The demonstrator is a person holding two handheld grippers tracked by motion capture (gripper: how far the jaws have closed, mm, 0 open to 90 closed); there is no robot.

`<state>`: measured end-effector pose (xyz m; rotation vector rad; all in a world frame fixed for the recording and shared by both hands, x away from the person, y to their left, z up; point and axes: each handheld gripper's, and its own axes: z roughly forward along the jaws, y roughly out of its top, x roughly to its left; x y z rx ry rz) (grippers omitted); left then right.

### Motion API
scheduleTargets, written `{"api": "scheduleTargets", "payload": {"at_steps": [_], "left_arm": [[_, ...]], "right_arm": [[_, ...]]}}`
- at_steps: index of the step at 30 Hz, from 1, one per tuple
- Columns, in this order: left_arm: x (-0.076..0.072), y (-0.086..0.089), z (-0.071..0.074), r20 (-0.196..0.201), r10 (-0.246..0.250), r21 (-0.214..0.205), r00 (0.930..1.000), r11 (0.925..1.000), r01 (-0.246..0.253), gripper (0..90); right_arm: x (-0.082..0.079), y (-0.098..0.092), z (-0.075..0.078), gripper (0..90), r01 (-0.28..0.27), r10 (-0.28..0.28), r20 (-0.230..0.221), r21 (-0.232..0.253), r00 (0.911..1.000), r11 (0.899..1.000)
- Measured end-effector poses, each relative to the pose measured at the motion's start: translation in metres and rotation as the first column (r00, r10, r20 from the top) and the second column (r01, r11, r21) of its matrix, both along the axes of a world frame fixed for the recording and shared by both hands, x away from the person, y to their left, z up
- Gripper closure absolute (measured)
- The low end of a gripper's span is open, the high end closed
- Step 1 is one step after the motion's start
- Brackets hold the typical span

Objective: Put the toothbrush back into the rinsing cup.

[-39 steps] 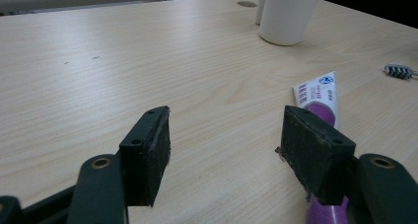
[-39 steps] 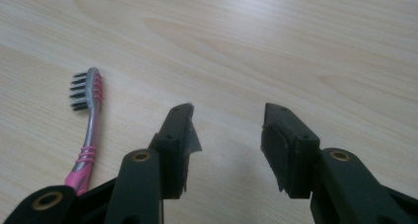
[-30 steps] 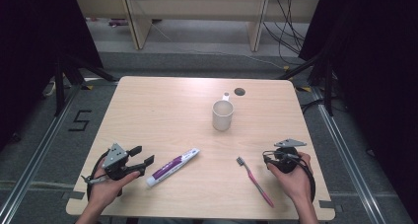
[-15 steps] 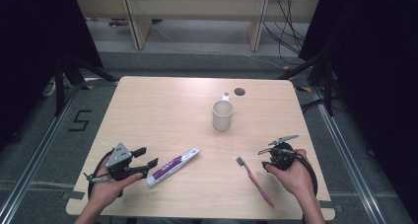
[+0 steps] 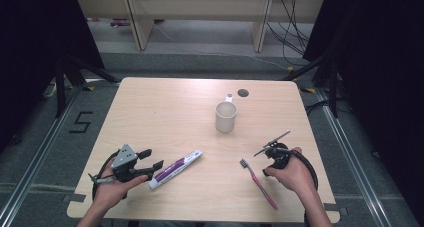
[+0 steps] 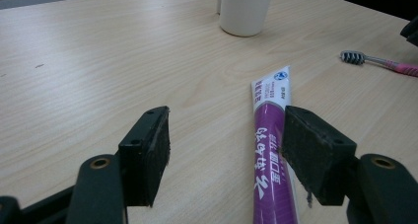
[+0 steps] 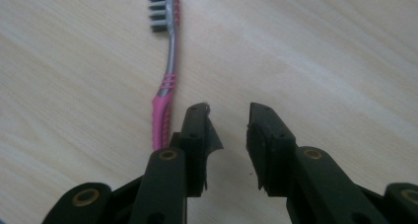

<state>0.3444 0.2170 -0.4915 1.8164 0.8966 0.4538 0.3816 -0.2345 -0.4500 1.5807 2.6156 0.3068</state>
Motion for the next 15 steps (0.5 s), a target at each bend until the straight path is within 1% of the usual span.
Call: {"api": "scheduleTargets", "payload": {"at_steps": [1, 2, 3, 4, 5, 6, 7, 9, 10, 11, 12, 13, 14, 15], "left_arm": [[0.000, -0.001, 0.000, -0.001, -0.005, -0.007, 1.0000, 1.0000, 0.005, 34.8], [0.000, -0.001, 0.000, -0.001, -0.005, -0.007, 1.0000, 1.0000, 0.005, 34.8], [0.000, -0.002, 0.000, 0.000, -0.007, -0.006, 1.0000, 1.0000, 0.007, 34.8], [0.000, -0.002, 0.000, 0.000, -0.007, -0.006, 1.0000, 1.0000, 0.007, 34.8], [0.000, -0.002, -0.001, 0.001, -0.008, -0.006, 1.0000, 0.9999, 0.008, 34.8], [-0.001, -0.002, 0.000, -0.006, -0.002, 0.008, 1.0000, 1.0000, 0.003, 34.8], [0.000, -0.002, -0.002, -0.007, -0.008, -0.002, 0.9999, 1.0000, 0.008, 34.8], [0.000, -0.001, -0.003, -0.007, -0.009, 0.001, 0.9999, 1.0000, 0.009, 34.8], [0.000, -0.001, -0.003, -0.007, -0.009, 0.001, 0.9999, 1.0000, 0.009, 34.8], [0.000, -0.001, -0.004, -0.011, -0.008, -0.002, 0.9999, 1.0000, 0.008, 34.8], [-0.001, -0.001, -0.003, -0.015, 0.000, 0.009, 0.9999, 1.0000, 0.000, 34.8], [-0.001, -0.001, -0.004, -0.015, -0.001, 0.007, 0.9999, 1.0000, 0.001, 34.8], [-0.001, -0.001, -0.004, -0.015, -0.001, 0.005, 0.9999, 1.0000, 0.001, 34.8], [-0.001, -0.002, -0.004, -0.015, -0.001, 0.000, 0.9999, 1.0000, 0.001, 34.8]], "right_arm": [[0.000, 0.004, -0.003, 69.9, -0.010, 0.010, 0.010, 0.007, 0.9999, 1.000], [0.000, 0.004, -0.003, 69.9, -0.010, 0.010, 0.010, 0.007, 0.9999, 1.000], [0.002, 0.007, -0.003, 69.9, -0.051, 0.051, -0.009, -0.009, 0.9987, 0.999], [0.002, 0.007, -0.003, 69.9, -0.051, 0.051, -0.009, -0.009, 0.9987, 0.999], [0.002, 0.013, -0.003, 69.9, -0.026, 0.026, -0.028, -0.003, 0.9993, 1.000], [0.002, 0.013, -0.003, 69.9, -0.026, 0.026, -0.028, -0.003, 0.9993, 1.000], [0.004, 0.016, -0.004, 69.9, -0.050, 0.050, -0.035, 0.000, 0.9981, 0.999], [0.006, 0.020, -0.004, 69.9, -0.064, 0.064, -0.030, -0.009, 0.9975, 0.998], [0.006, 0.022, -0.003, 69.9, -0.063, 0.063, -0.045, -0.008, 0.9970, 0.998], [0.008, 0.024, -0.004, 69.9, -0.072, 0.072, -0.047, -0.007, 0.9963, 0.997], [0.008, 0.026, -0.004, 69.9, -0.073, 0.072, -0.052, -0.009, 0.9960, 0.997], [0.009, 0.028, -0.003, 69.9, -0.069, 0.068, -0.061, -0.013, 0.9958, 0.998], [0.011, 0.028, -0.003, 69.9, -0.094, 0.093, -0.065, -0.011, 0.9935, 0.996], [0.011, 0.032, -0.003, 69.9, -0.080, 0.079, -0.074, -0.015, 0.9942, 0.997]]}}
